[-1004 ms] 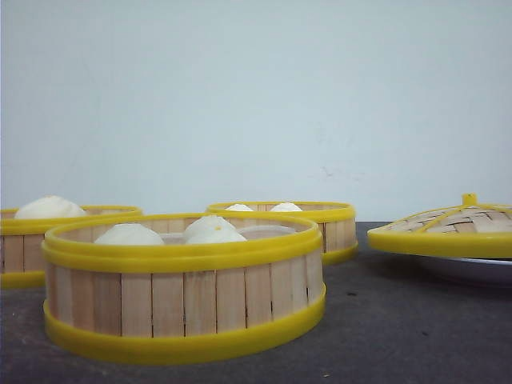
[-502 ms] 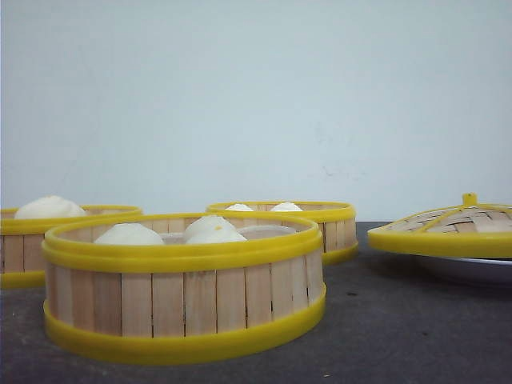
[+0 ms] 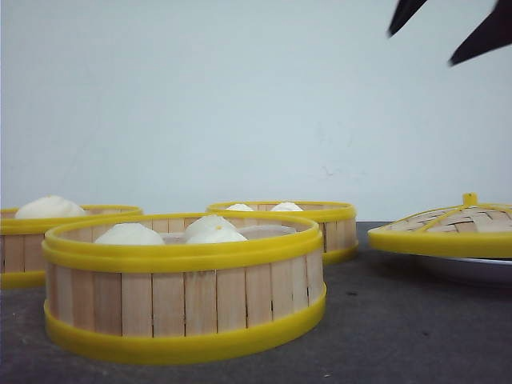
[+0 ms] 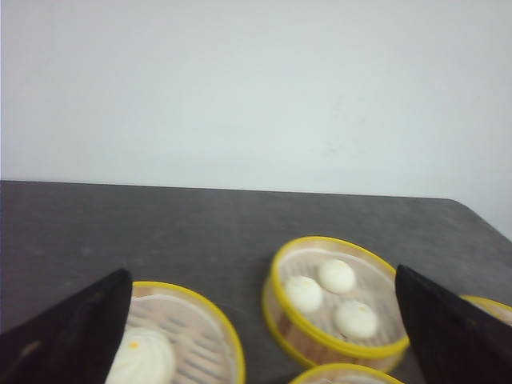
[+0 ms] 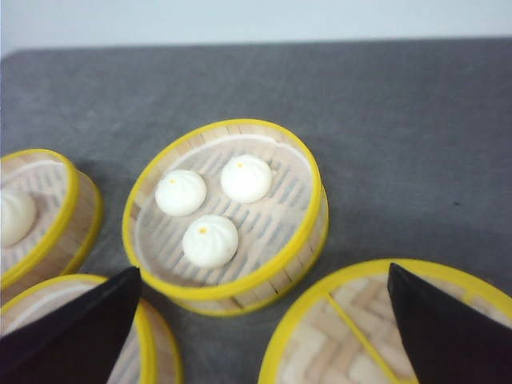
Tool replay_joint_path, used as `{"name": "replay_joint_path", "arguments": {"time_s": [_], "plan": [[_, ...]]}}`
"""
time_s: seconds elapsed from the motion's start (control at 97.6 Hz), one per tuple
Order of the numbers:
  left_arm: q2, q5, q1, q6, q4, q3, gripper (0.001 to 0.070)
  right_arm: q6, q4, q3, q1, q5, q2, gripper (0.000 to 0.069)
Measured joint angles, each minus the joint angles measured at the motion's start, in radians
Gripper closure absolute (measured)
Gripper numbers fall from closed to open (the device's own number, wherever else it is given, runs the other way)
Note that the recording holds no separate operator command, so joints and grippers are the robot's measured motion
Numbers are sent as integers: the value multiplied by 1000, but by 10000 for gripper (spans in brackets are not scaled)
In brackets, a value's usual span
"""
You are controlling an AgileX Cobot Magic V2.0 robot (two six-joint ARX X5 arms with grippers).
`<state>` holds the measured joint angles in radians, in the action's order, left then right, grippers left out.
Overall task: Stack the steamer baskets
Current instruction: 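Lower the right gripper onto the rim of the farther steamer basket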
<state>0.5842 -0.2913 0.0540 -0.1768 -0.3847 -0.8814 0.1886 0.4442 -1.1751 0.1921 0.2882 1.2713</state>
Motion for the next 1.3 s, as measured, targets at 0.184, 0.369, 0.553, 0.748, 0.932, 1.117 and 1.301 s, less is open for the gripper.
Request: {"name": "replay_joint_path", "arguments": {"time_s": [0.184, 0.369, 0.553, 0.748, 0.932, 1.117, 1.301], "plan": [[0, -2, 22, -4, 0, 0, 64, 3, 34, -185, 11, -1, 277, 77], [0, -13, 46, -19, 0, 0, 64, 3, 55, -323, 23, -44, 512, 121], [0, -50, 69, -27, 0, 0, 64, 3, 47, -392, 37, -72, 643, 152], [0, -54, 89, -37, -5, 0, 64, 3, 9, -408, 48, -135, 717, 216], [0, -54, 105, -38, -21, 0, 64, 6, -29, -408, 50, -158, 767, 247], [0, -54, 109, -45, -38, 0, 64, 26, -45, -409, 57, -163, 800, 372], [0, -54, 109, -45, -44, 0, 64, 29, -66, -410, 83, -211, 806, 576]]}}
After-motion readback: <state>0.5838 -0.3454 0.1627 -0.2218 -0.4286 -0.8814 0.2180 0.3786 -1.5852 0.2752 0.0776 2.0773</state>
